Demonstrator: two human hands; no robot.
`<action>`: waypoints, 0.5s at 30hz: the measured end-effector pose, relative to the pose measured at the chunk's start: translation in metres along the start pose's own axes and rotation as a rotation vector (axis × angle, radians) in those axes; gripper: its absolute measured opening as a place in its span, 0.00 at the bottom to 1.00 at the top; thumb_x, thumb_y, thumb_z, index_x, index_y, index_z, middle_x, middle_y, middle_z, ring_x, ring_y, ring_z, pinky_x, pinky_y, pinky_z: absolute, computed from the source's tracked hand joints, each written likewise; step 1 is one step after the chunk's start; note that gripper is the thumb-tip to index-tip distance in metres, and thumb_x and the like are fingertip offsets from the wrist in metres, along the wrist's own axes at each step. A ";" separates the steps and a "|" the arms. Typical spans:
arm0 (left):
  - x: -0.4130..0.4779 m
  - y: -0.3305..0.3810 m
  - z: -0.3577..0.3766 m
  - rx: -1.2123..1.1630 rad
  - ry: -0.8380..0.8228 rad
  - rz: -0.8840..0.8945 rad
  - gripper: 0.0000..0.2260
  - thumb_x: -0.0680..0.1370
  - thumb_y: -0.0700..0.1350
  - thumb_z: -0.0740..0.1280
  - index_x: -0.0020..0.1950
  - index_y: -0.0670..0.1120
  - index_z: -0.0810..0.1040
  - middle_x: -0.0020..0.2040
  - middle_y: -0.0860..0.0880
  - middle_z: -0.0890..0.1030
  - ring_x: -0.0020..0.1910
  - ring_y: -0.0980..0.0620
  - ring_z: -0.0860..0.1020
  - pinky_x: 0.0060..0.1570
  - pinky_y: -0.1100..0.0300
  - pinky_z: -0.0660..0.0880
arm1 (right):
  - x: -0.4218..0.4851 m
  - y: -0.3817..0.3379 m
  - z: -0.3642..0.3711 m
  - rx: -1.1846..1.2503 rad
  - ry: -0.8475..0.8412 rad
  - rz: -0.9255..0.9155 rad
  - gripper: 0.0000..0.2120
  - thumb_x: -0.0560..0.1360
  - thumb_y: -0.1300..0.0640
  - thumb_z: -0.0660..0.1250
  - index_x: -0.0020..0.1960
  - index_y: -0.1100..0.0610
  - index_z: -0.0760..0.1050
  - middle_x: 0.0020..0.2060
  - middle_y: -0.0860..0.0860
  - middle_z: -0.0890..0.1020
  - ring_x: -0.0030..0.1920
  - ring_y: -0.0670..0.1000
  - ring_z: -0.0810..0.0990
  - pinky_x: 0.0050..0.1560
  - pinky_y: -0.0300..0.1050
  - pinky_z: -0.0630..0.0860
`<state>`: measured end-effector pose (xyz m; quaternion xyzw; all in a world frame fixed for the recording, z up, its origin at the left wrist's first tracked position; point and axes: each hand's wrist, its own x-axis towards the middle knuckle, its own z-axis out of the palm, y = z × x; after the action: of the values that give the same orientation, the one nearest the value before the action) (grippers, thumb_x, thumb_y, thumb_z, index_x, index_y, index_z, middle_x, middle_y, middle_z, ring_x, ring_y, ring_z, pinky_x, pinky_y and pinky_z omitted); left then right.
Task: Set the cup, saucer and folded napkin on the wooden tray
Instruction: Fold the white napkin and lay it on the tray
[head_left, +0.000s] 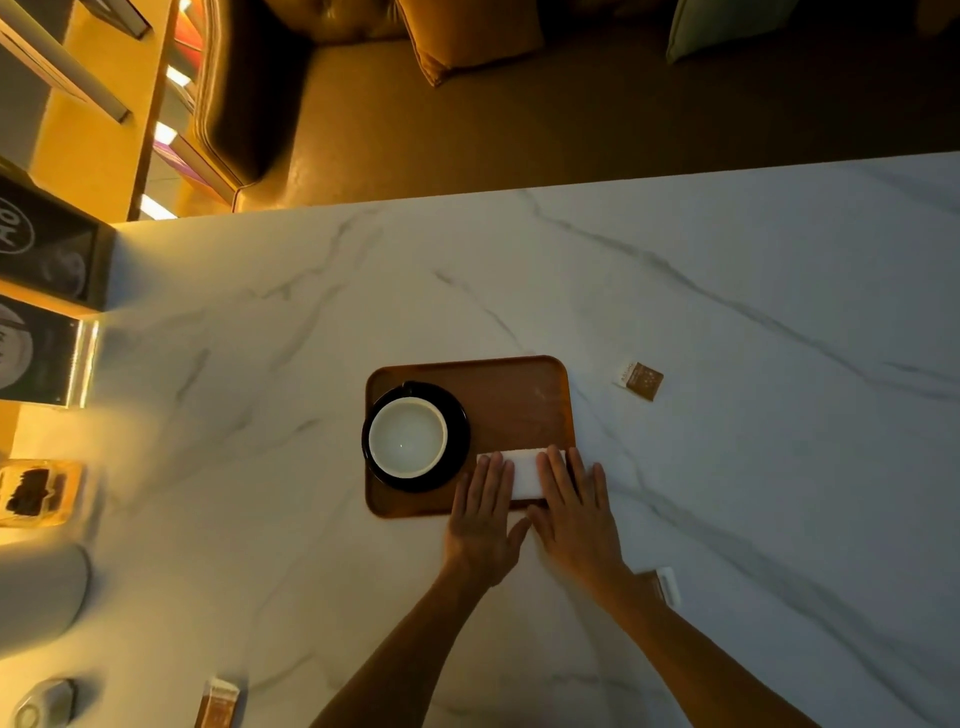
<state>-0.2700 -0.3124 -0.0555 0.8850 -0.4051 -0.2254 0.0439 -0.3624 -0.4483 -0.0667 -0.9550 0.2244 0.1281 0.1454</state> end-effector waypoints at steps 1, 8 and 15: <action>0.001 0.000 0.002 -0.005 0.009 0.000 0.34 0.79 0.63 0.56 0.77 0.41 0.62 0.78 0.42 0.62 0.77 0.42 0.59 0.74 0.42 0.61 | -0.001 0.000 0.001 0.000 -0.001 0.001 0.33 0.78 0.39 0.56 0.76 0.56 0.57 0.77 0.55 0.58 0.78 0.58 0.52 0.76 0.61 0.54; 0.003 0.000 0.002 0.019 -0.059 -0.018 0.36 0.78 0.65 0.53 0.78 0.42 0.59 0.78 0.43 0.59 0.78 0.43 0.57 0.75 0.41 0.57 | -0.001 -0.002 -0.005 -0.004 -0.032 0.004 0.33 0.78 0.39 0.56 0.76 0.57 0.58 0.77 0.55 0.59 0.77 0.58 0.53 0.74 0.62 0.57; 0.006 0.006 -0.015 0.065 -0.230 -0.070 0.42 0.77 0.62 0.58 0.78 0.48 0.35 0.80 0.46 0.35 0.77 0.46 0.32 0.74 0.44 0.34 | -0.004 -0.019 -0.035 -0.013 -0.049 0.040 0.32 0.76 0.39 0.55 0.71 0.59 0.69 0.70 0.58 0.71 0.71 0.62 0.68 0.68 0.66 0.66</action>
<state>-0.2643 -0.3220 -0.0424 0.8678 -0.3833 -0.3138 -0.0394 -0.3511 -0.4423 -0.0294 -0.9479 0.2388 0.1556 0.1421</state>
